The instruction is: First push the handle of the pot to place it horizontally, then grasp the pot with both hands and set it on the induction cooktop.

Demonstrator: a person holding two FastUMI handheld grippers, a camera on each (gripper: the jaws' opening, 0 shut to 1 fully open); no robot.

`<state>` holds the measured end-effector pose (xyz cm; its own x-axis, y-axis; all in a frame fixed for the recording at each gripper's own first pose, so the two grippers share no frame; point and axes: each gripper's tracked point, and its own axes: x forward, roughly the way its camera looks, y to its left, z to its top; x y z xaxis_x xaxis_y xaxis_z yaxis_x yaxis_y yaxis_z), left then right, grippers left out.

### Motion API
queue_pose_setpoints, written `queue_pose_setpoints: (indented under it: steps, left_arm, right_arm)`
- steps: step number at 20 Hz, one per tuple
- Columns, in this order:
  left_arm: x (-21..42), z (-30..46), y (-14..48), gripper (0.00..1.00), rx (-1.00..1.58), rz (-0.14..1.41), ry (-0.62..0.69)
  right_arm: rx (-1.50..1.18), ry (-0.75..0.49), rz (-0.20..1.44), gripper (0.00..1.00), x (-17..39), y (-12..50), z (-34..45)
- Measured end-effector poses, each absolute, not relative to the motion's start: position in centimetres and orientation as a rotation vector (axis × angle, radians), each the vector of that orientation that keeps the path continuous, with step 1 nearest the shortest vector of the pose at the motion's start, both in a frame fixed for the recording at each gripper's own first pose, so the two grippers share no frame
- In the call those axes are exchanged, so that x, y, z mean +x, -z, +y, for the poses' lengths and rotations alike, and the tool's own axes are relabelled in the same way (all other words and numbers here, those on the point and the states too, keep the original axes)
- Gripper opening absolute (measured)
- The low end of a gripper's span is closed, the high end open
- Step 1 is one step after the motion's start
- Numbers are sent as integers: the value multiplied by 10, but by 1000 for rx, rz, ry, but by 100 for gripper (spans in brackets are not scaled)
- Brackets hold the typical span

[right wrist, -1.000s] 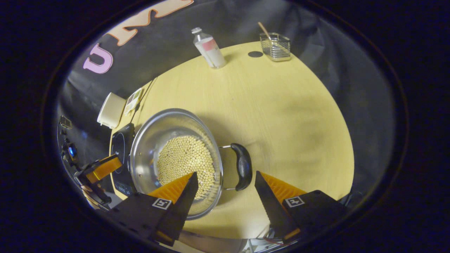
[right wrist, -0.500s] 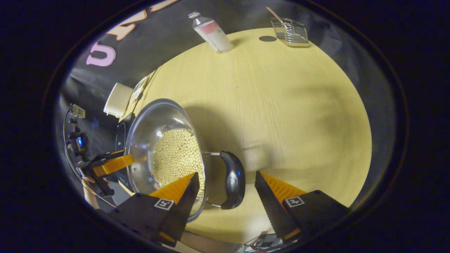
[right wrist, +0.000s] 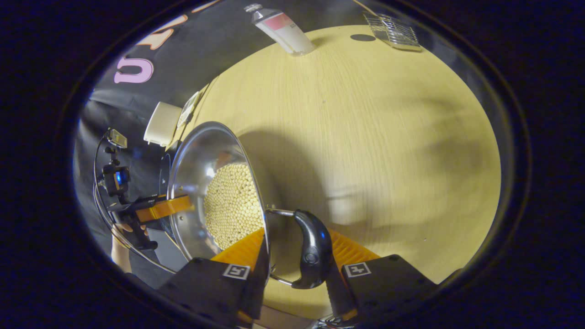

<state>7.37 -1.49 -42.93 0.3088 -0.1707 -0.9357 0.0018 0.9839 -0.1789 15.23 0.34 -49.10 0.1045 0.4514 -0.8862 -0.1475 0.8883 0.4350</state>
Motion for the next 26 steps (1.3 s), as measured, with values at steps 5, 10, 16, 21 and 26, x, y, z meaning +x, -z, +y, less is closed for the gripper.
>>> queue_pose_setpoints:
  steps: [5,10,16,21,26]
  left_arm:
    - [63,-17,432,60,-212,1301,63]
    - [50,-31,422,57,-244,1313,72]
    - [26,-33,402,57,-225,1346,83]
    - [-6,-26,381,57,-222,1363,83]
    - [-29,-6,362,59,-235,1364,72]
  right_arm:
    - [362,-466,1424,55,158,486,7]
    - [366,-459,1397,46,163,477,5]
    - [379,-445,1432,51,155,477,7]
    - [381,-457,1447,51,155,479,4]
    - [375,-485,1397,52,156,480,12]
